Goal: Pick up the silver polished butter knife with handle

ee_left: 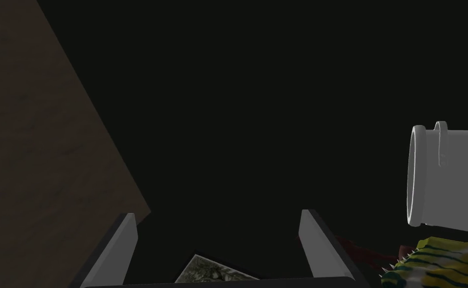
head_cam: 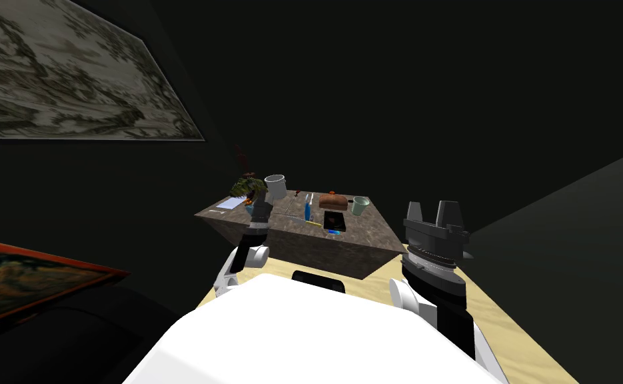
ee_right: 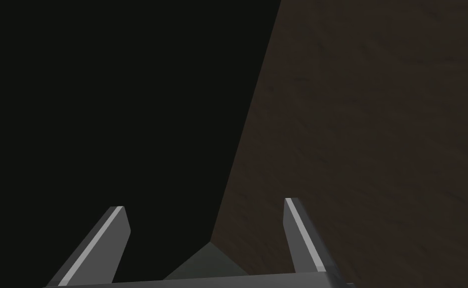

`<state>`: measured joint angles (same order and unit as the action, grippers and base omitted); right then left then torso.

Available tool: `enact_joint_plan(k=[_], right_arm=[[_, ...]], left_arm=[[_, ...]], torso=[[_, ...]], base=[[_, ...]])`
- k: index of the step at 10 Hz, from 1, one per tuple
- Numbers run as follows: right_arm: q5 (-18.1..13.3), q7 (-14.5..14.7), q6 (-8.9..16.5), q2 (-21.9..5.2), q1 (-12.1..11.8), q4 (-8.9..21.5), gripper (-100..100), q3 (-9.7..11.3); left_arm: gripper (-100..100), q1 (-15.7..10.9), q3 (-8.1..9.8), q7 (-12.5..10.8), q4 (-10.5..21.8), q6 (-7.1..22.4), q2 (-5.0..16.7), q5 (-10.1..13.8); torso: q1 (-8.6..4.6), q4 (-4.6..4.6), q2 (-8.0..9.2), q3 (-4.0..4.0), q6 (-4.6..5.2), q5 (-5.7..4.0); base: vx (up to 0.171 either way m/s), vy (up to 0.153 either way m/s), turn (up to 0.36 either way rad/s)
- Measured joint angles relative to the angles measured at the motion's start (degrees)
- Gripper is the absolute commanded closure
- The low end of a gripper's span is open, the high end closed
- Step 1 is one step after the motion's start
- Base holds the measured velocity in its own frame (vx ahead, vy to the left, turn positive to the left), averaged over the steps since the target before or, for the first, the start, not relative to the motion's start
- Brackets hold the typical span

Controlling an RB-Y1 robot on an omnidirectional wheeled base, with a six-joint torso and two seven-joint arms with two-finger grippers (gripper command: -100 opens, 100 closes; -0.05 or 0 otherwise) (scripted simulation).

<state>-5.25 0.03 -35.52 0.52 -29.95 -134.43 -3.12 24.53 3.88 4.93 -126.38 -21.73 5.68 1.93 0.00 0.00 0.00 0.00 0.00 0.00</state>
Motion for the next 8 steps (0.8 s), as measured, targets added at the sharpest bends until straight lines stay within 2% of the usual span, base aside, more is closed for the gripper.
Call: enact_joint_plan(k=[8], right_arm=[[0.0, 0.0, 0.0, 0.0, 0.0, 0.0, 0, 0.0]], left_arm=[[-100, -4.7, 1.76, -2.5, 0.1, 11.5, 2.2, -1.4]], torso=[[0.0, 0.0, -0.01, -0.01, 0.0, 0.0]], base=[[-0.001, -0.001, -0.003]])
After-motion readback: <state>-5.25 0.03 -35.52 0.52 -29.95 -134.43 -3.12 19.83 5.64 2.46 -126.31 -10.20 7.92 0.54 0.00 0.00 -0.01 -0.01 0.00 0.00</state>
